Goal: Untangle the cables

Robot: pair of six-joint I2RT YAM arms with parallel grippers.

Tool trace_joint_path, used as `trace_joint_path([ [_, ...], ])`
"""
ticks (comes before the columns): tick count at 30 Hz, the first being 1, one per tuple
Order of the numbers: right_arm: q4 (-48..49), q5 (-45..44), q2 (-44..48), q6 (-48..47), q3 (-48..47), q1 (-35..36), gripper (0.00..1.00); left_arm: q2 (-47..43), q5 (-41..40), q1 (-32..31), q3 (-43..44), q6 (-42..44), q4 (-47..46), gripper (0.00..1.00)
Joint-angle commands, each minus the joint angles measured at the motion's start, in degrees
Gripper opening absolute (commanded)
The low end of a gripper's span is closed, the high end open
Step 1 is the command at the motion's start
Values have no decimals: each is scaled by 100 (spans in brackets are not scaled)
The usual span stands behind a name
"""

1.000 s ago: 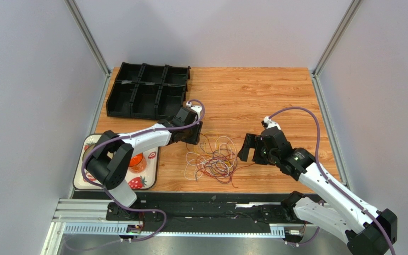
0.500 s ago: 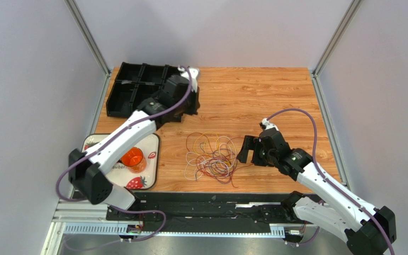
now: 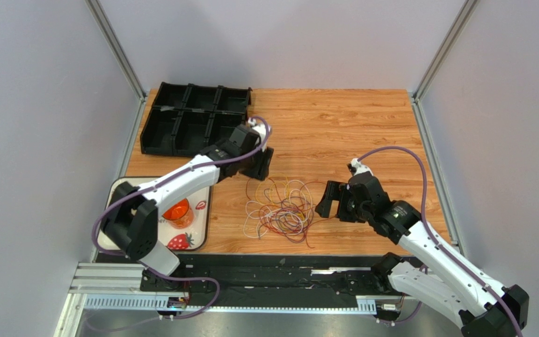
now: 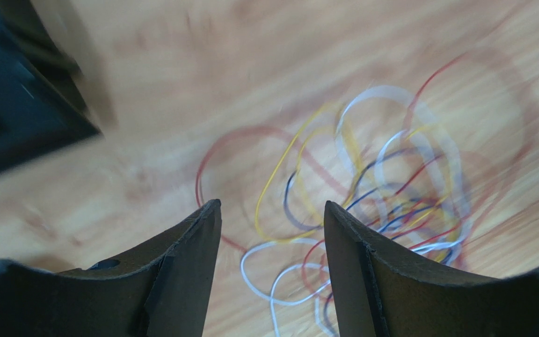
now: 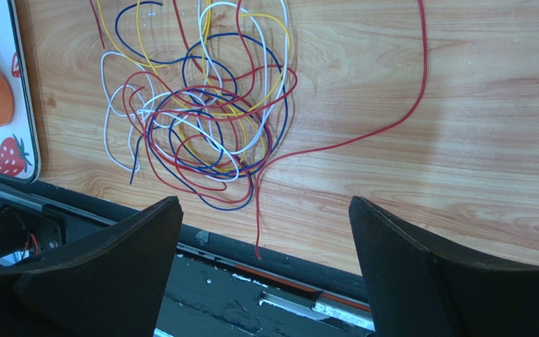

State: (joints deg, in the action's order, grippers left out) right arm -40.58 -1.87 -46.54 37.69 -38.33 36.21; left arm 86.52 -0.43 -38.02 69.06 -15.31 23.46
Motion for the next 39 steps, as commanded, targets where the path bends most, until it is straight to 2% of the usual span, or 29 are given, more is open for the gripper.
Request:
trace_joint_path([
  [1,-170,-50,190,36,36,18,94,154,192,-21,-366,-7,-412,64],
  [10,14,11,93,80,176,9,94,682,358,-30,-727,-68,-782,62],
  [18,41,20,14,63,203,18,94,1129,210,-100,-762,-95,-1045,56],
  [21,24,2,49,63,212,9,94,1279,131,-100,-718,-104,-1054,50],
  [24,6,2,58,54,247,18,94,1332,122,-100,-657,-121,-1054,20],
  [25,6,-15,66,54,247,18,94,1315,122,-100,-613,-130,-993,0],
  [30,58,-7,58,54,291,9,93,499,-123,-100,-157,-157,-405,0],
  [34,199,64,40,63,291,18,92,-397,-212,-100,965,-95,306,0],
  [39,366,99,-4,72,229,18,90,-1102,208,-118,2336,89,457,0],
])
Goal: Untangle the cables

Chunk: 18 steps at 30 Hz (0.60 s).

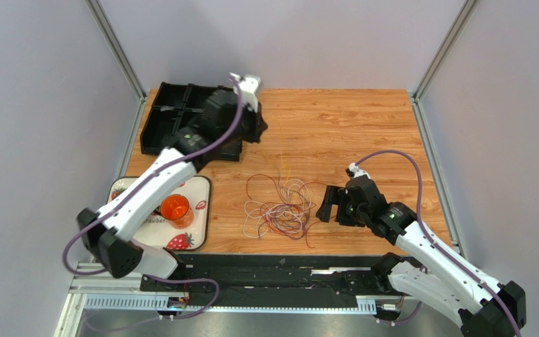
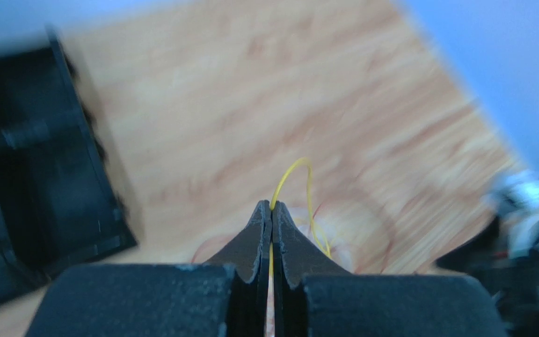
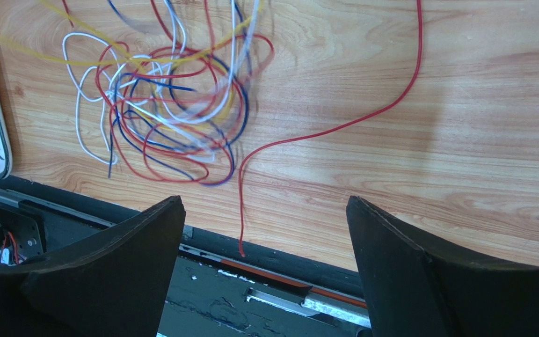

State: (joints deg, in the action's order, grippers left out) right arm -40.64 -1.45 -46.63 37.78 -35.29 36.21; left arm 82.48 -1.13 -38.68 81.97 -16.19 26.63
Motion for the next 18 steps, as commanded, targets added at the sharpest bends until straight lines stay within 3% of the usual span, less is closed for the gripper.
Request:
trace_joint_path([
  [1,390,240,-4,63,-75,18,89,-724,332,-52,1284,177,254,0],
  [6,469,286,5,89,-75,9,87,-1014,683,-184,2321,274,71,0],
  [12,557,286,84,98,-83,18,87,-1304,1289,-219,2507,221,-1052,0],
  [18,637,295,233,10,-197,9,86,-927,2148,-228,3281,265,-1764,0],
])
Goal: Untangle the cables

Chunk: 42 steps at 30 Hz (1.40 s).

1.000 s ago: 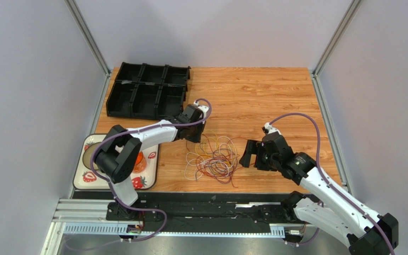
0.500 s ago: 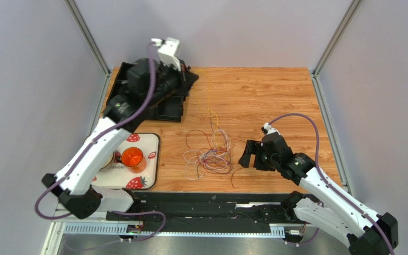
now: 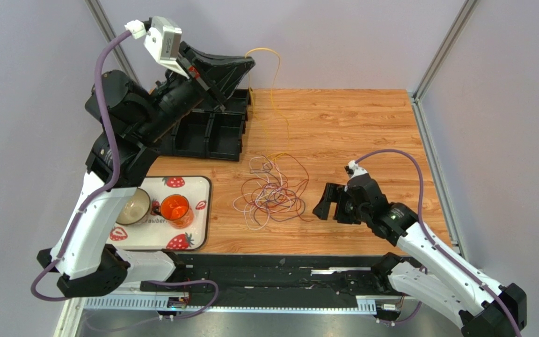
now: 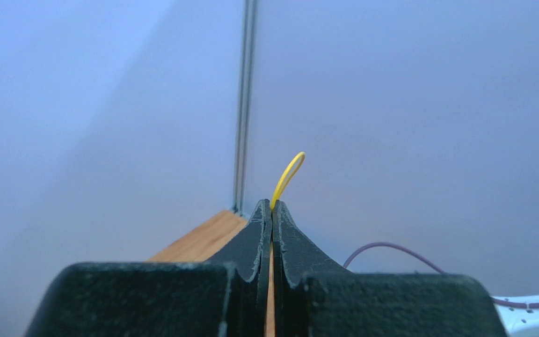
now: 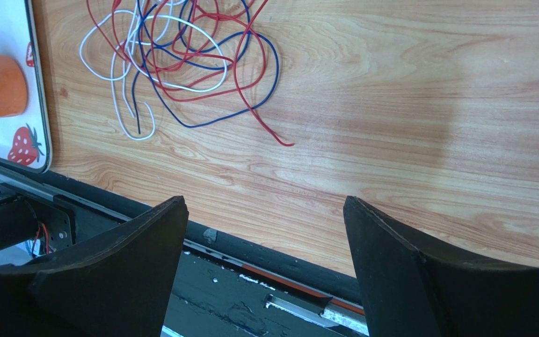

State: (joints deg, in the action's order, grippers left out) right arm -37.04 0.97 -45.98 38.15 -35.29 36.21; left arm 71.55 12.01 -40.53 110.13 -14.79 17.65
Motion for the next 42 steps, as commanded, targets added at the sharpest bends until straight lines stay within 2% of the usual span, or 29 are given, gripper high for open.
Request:
trace_joint_path([
  [1,259,35,211,-53,-215,9,86,175,986,-42,457,55,-1051,0],
  [3,232,-71,387,-115,-268,9,87,210,1242,-51,596,-41,-1716,0],
  [5,206,-280,571,-150,-285,18,87,438,1225,-51,1070,-182,-1739,0],
  [6,188,-308,607,-159,-347,18,87,552,1277,-51,1629,-183,-1721,0],
  [8,153,-378,747,-159,-391,9,87,772,1452,-51,1924,-261,-2185,0],
  [9,162,-396,809,-124,-382,18,87,790,1471,-51,1812,-323,-2909,0],
  [12,276,-405,1037,-80,-338,9,87,834,1374,-51,1714,-718,-3906,0],
  [16,110,-545,1187,-97,-382,18,87,817,1199,-51,1706,-693,-3814,0],
  [22,-461,-1230,1170,-141,-584,9,87,159,619,-51,-384,-639,-3962,0],
  [26,-980,-1793,1108,-89,-865,18,88,-264,320,-51,-2218,-797,-4313,0],
  [30,-1086,-1908,1170,8,-989,9,88,-466,117,-51,-3136,-911,-4305,0],
  [35,-1034,-1811,1196,113,-963,18,87,-642,293,-51,-4119,-1237,-4490,0],
  [42,-1078,-1785,1240,140,-848,18,86,-809,688,-69,-5553,-2176,-4858,0],
])
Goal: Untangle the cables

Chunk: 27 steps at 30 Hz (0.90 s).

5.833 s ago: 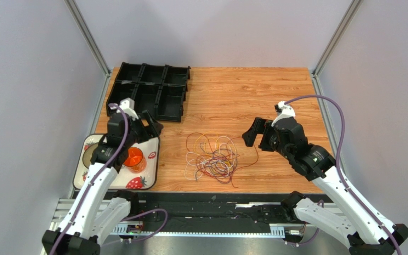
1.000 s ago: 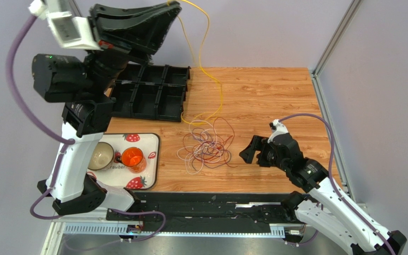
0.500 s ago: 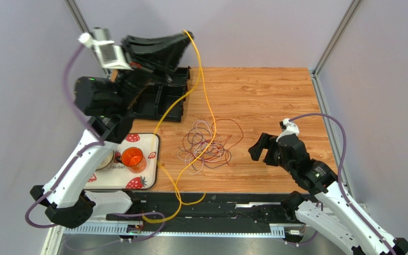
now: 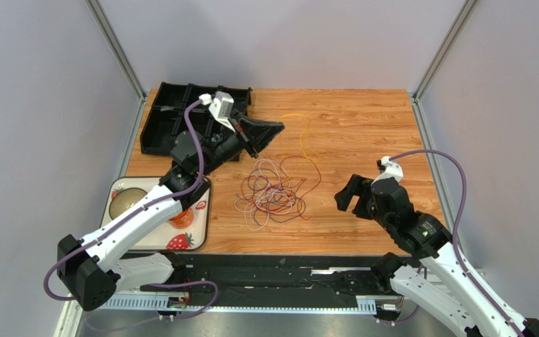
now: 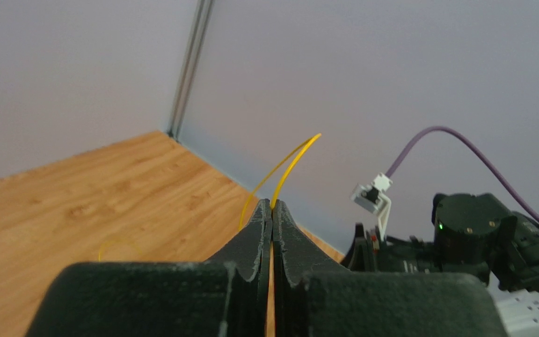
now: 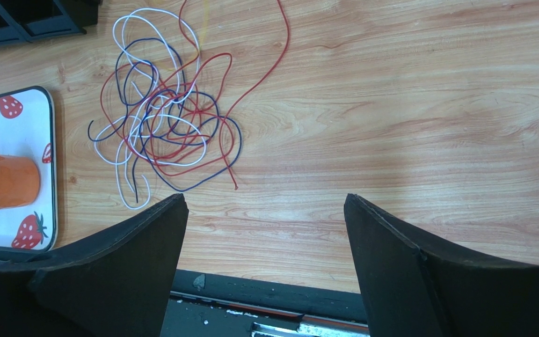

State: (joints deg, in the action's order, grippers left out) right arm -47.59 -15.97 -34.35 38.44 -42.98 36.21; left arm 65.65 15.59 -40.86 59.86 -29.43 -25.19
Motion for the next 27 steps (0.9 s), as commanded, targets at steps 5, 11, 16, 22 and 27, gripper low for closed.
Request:
trace_joint_path([
  [5,48,-20,25,138,-61,9,86,-342,366,-289,-1098,-907,-636,0],
  [11,-127,-687,-89,365,-376,18,87,-35,251,-1090,-274,-380,-136,0],
  [16,-768,-1609,-248,516,-1114,18,87,834,409,-1581,333,-467,-275,0],
  [22,-2183,-3780,-73,1429,-2231,18,87,1670,453,-2083,702,-757,-846,0],
  [27,-2325,-4326,463,1658,-2469,18,88,2276,313,-2189,852,-731,-830,0],
])
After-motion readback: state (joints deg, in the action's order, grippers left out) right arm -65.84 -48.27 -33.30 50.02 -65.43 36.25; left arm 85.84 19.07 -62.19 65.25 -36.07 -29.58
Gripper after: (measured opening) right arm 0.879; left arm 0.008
